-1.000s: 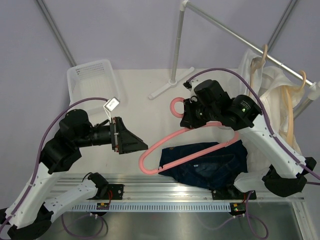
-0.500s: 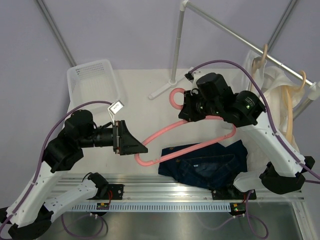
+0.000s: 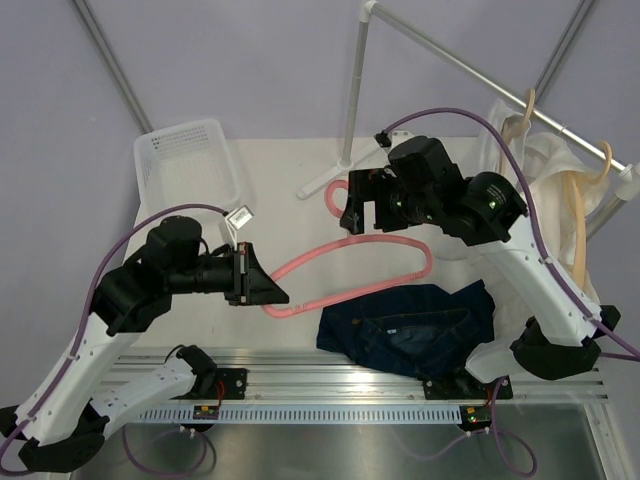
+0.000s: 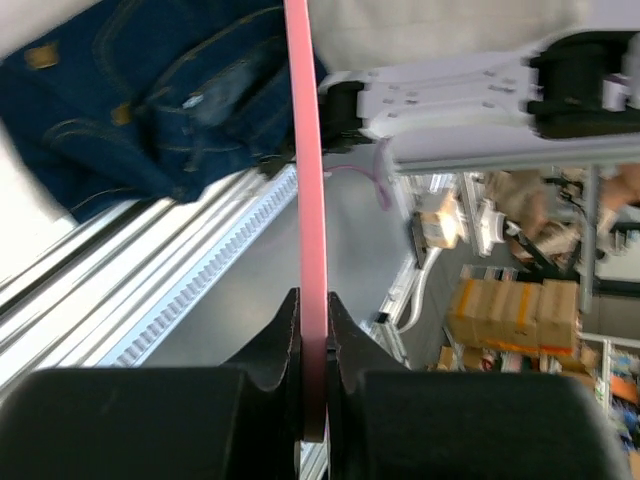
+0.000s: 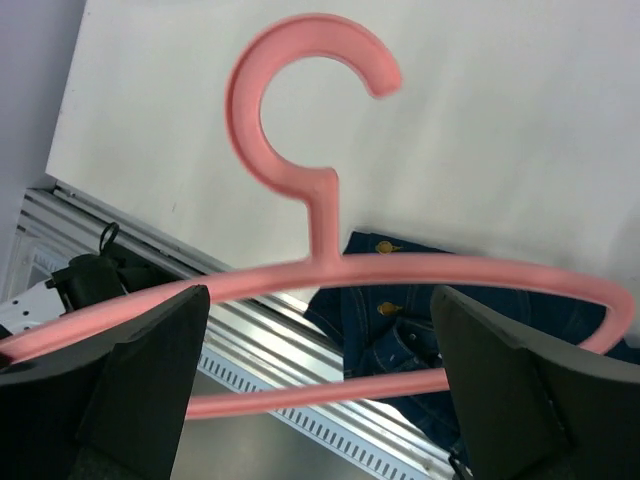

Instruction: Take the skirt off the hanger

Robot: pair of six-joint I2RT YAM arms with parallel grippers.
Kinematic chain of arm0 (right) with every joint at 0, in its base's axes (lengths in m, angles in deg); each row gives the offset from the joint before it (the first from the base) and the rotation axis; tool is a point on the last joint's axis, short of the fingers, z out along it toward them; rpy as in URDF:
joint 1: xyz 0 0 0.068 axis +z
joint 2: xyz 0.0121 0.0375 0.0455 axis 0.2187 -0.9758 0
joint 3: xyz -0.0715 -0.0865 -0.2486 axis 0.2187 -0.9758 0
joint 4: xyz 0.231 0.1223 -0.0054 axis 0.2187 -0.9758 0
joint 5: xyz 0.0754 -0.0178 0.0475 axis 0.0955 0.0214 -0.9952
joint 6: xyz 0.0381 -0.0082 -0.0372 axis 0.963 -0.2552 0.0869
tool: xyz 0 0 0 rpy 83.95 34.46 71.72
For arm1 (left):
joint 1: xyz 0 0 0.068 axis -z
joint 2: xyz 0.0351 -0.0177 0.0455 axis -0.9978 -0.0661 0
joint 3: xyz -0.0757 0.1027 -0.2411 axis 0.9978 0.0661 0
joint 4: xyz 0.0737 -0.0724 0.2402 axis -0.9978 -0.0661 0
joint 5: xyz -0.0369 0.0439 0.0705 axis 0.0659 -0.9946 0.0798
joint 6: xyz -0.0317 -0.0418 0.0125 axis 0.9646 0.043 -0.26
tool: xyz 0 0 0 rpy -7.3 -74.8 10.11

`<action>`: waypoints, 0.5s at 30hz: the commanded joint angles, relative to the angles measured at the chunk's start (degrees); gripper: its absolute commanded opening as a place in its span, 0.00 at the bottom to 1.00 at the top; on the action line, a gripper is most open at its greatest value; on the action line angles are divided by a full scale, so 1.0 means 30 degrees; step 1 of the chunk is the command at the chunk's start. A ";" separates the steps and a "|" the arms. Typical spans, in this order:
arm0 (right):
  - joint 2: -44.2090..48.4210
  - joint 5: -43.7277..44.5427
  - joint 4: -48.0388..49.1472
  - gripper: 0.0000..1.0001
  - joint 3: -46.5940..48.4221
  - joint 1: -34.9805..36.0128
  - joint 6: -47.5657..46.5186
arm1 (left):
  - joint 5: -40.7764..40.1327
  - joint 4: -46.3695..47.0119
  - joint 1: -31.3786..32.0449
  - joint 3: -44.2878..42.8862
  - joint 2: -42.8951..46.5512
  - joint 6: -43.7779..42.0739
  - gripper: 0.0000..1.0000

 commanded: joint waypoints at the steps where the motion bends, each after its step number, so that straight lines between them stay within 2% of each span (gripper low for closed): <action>1: 0.0493 0.2325 -0.1983 0.99 0.1430 -0.0117 0.0761 | -0.2575 -0.2893 0.0065 -0.1762 -0.0615 -0.1536 0.00; 4: 0.1693 0.3293 -0.2951 0.99 0.1987 -0.0118 0.1112 | -0.4744 -0.4715 0.0065 -0.2176 -0.0853 -0.2271 0.00; 10: 0.5265 0.2621 -0.2865 0.99 0.1349 -0.0118 0.1727 | -0.8114 -0.1409 0.0036 -0.2818 -0.0821 -0.3964 0.00; 15: 0.7758 0.3352 -0.4005 0.99 0.0175 -0.0118 0.2692 | -0.8943 0.0756 0.0065 -0.6908 -0.5262 -0.6663 0.00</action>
